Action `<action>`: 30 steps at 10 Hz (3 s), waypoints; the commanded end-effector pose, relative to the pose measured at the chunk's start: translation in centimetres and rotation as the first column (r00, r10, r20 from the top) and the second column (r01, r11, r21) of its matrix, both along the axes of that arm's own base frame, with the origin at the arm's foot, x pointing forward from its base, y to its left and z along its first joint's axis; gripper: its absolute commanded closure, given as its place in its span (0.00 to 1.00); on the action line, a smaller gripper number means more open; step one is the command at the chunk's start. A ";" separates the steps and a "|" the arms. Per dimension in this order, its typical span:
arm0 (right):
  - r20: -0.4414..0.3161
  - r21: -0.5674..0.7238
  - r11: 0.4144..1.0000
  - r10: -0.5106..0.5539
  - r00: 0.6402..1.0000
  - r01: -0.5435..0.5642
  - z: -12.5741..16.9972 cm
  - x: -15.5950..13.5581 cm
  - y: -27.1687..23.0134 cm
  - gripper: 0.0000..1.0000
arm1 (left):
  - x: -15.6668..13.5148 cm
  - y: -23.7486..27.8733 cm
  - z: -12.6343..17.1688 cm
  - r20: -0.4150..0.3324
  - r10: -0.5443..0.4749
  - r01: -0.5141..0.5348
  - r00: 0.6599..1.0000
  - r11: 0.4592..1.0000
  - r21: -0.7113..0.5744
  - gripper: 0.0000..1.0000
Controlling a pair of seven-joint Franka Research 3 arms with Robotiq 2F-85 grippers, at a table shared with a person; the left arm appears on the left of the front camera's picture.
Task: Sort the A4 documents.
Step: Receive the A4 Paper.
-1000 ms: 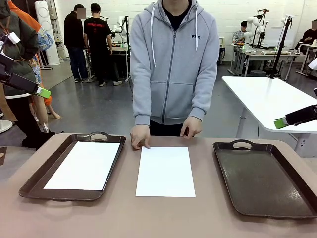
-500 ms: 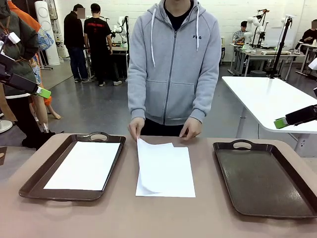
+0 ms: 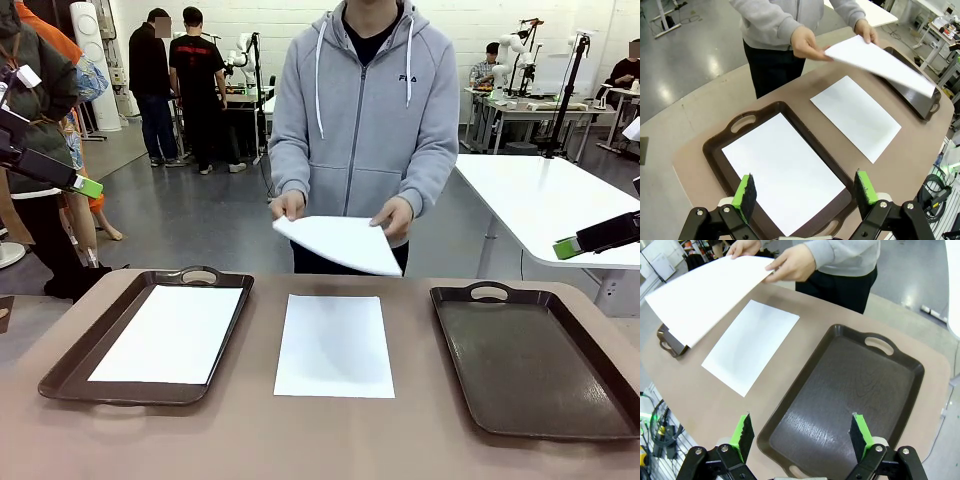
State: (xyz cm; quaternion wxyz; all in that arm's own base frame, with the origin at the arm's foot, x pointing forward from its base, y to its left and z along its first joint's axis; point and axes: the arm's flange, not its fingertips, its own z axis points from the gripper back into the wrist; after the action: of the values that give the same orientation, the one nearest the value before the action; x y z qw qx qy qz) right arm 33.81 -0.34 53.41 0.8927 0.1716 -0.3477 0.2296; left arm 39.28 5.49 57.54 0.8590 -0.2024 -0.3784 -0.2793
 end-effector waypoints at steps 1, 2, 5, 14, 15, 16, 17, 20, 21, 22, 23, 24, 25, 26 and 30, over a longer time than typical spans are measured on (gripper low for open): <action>-0.005 0.021 1.000 0.010 1.000 -0.010 -0.2 0.1 0.0 0.00 | -0.2 0.0 0.1 0.004 -0.003 0.003 1.000 1.000 0.004 0.00; -0.005 0.021 1.000 0.010 1.000 -0.010 -0.2 0.1 0.0 0.00 | -0.2 0.0 0.1 0.004 -0.003 0.003 1.000 1.000 0.004 0.00; -0.005 0.021 1.000 0.010 1.000 -0.010 -0.2 0.1 0.0 0.00 | -0.2 0.0 0.1 0.004 -0.003 0.003 1.000 1.000 0.004 0.00; -0.005 0.021 1.000 0.010 1.000 -0.010 -0.2 0.1 0.0 0.00 | -0.2 0.0 0.1 0.004 -0.003 0.003 1.000 1.000 0.004 0.00; -0.005 0.021 1.000 0.010 1.000 -0.010 -0.2 0.1 0.0 0.00 | -0.2 0.0 0.1 0.004 -0.003 0.003 1.000 1.000 0.004 0.00; -0.005 0.021 1.000 0.010 1.000 -0.010 -0.2 0.1 0.0 0.00 | -0.2 0.0 0.1 0.004 -0.003 0.003 1.000 1.000 0.004 0.00; -0.005 0.021 1.000 0.010 1.000 -0.010 -0.2 0.1 0.0 0.00 | -0.2 0.0 0.1 0.004 -0.003 0.003 1.000 1.000 0.004 0.00; -0.005 0.021 1.000 0.010 1.000 -0.010 -0.2 0.1 0.0 0.00 | -0.2 0.0 0.1 0.004 -0.003 0.003 1.000 1.000 0.004 0.00; -0.005 0.021 1.000 0.010 1.000 -0.010 -0.2 0.1 0.0 0.00 | -0.2 0.0 0.1 0.004 -0.003 0.003 1.000 1.000 0.004 0.00; -0.005 0.021 1.000 0.010 1.000 -0.010 -0.2 0.1 0.0 0.00 | -0.2 0.0 0.1 0.004 -0.003 0.003 1.000 1.000 0.004 0.00; -0.005 0.021 1.000 0.010 1.000 -0.010 -0.2 0.1 0.0 0.00 | -0.2 0.0 0.1 0.004 -0.003 0.003 1.000 1.000 0.004 0.00; -0.005 0.021 1.000 0.010 1.000 -0.010 -0.2 0.1 0.0 0.00 | -0.2 0.0 0.1 0.004 -0.003 0.003 1.000 1.000 0.004 0.00; -0.005 0.021 1.000 0.010 1.000 -0.010 -0.2 0.1 0.0 0.00 | -0.2 0.0 0.1 0.004 -0.003 0.003 1.000 1.000 0.004 0.00; -0.005 0.021 1.000 0.010 1.000 -0.010 -0.2 0.1 0.0 0.00 | -0.2 0.0 0.1 0.004 -0.003 0.003 1.000 1.000 0.004 0.00; -0.005 0.021 1.000 0.010 1.000 -0.010 -0.2 0.1 0.0 0.00 | -0.2 0.0 0.1 0.004 -0.003 0.003 1.000 1.000 0.004 0.00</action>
State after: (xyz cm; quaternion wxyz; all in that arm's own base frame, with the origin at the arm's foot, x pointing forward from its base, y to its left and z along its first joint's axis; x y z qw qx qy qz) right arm 33.81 -0.34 53.41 0.8927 0.1716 -0.3477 0.2296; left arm 39.28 5.49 57.54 0.8590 -0.2024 -0.3784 -0.2793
